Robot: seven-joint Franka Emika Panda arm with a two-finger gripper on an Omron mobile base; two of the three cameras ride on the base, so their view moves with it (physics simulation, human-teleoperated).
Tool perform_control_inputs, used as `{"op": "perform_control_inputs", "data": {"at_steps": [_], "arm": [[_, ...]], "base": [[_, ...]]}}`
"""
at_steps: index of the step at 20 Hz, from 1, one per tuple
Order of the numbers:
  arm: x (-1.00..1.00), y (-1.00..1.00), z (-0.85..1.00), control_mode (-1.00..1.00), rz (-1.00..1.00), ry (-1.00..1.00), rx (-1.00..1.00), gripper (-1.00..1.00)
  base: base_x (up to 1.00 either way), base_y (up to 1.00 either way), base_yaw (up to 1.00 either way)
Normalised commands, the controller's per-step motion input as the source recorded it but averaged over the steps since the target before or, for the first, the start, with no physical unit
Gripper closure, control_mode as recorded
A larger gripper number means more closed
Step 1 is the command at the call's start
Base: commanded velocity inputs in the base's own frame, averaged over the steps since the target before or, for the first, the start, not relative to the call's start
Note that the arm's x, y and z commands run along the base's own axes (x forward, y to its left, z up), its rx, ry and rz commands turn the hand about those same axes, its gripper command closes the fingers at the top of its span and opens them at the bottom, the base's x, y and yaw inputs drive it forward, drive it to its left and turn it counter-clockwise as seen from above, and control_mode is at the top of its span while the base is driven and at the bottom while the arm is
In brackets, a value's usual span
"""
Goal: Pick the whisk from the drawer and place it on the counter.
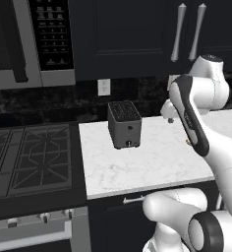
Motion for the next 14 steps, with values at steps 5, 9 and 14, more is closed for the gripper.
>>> {"op": "perform_control_inputs", "data": {"at_steps": [5, 9, 14], "arm": [[-0.25, -1.0, -0.18, -1.0, 0.0, 0.1, 0.0, -1.0], [-0.26, -1.0, -0.43, -1.0, 0.0, 0.09, -0.01, -1.0], [-0.36, -0.96, -0.66, -1.0, 0.0, 0.06, -0.07, -1.0]], "base": [[0.0, 0.0, 0.0], [0.0, 0.0, 0.0], [0.0, 0.0, 0.0]]}}
